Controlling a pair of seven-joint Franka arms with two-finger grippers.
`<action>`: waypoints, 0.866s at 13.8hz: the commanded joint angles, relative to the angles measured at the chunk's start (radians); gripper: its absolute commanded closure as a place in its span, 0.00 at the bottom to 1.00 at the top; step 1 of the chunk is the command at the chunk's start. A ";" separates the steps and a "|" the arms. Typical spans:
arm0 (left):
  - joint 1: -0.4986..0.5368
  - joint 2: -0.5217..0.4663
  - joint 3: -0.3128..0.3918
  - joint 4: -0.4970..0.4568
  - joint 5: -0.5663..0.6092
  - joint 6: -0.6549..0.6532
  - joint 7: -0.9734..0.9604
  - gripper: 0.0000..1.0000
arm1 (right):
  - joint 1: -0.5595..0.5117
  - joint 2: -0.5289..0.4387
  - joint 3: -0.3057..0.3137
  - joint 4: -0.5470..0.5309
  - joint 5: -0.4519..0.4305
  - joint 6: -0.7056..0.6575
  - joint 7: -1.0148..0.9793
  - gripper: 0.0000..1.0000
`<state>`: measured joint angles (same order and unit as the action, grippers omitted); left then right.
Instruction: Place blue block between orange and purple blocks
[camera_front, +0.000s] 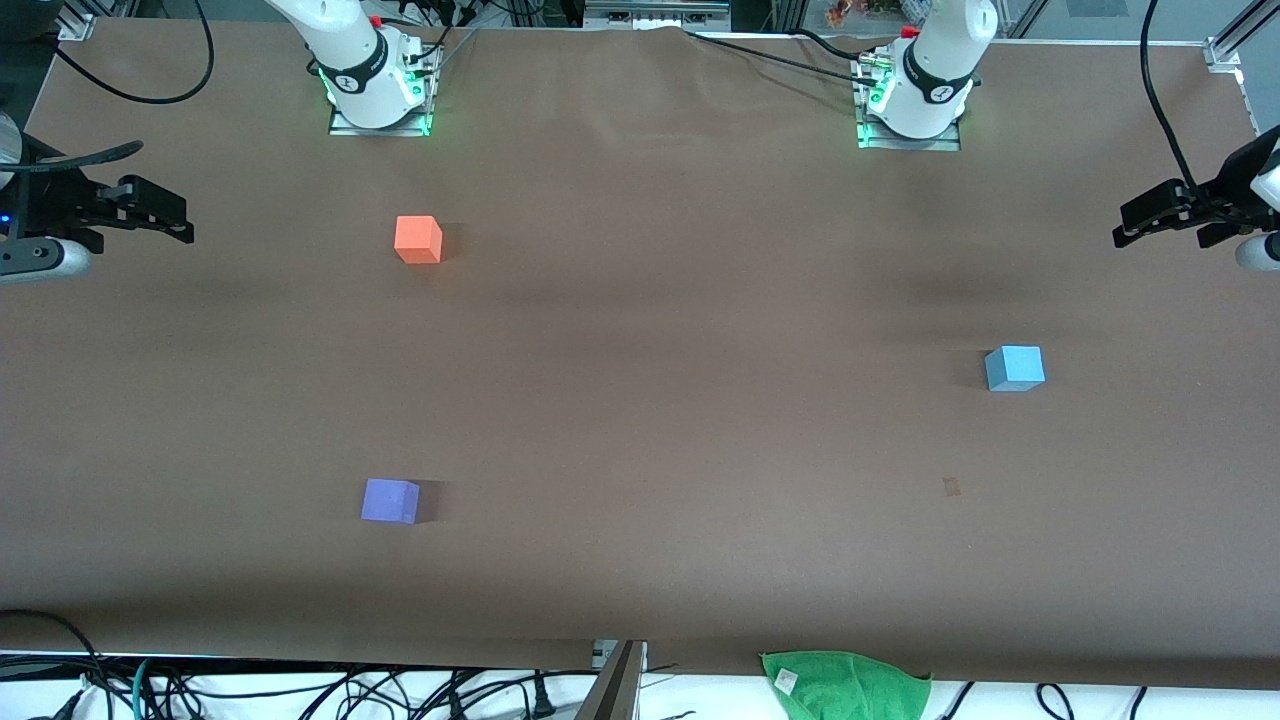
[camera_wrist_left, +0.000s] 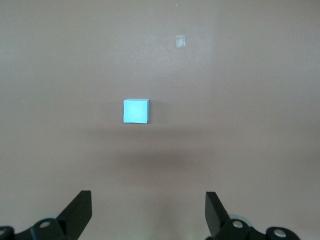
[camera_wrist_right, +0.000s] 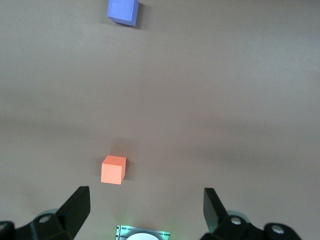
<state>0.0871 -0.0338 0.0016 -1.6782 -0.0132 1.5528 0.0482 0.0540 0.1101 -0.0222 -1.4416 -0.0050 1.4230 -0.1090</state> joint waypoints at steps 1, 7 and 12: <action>0.008 -0.005 0.000 0.011 -0.021 0.009 0.012 0.00 | -0.010 -0.004 0.002 -0.002 0.017 0.005 0.000 0.00; 0.023 0.005 0.000 0.031 -0.024 0.004 0.009 0.00 | -0.010 -0.004 0.002 -0.002 0.019 0.005 0.002 0.00; 0.031 0.012 -0.003 0.040 -0.007 -0.002 -0.001 0.00 | -0.010 -0.004 0.002 -0.002 0.019 0.010 0.002 0.00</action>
<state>0.1068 -0.0334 0.0025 -1.6683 -0.0150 1.5669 0.0481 0.0538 0.1102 -0.0224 -1.4416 -0.0044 1.4243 -0.1090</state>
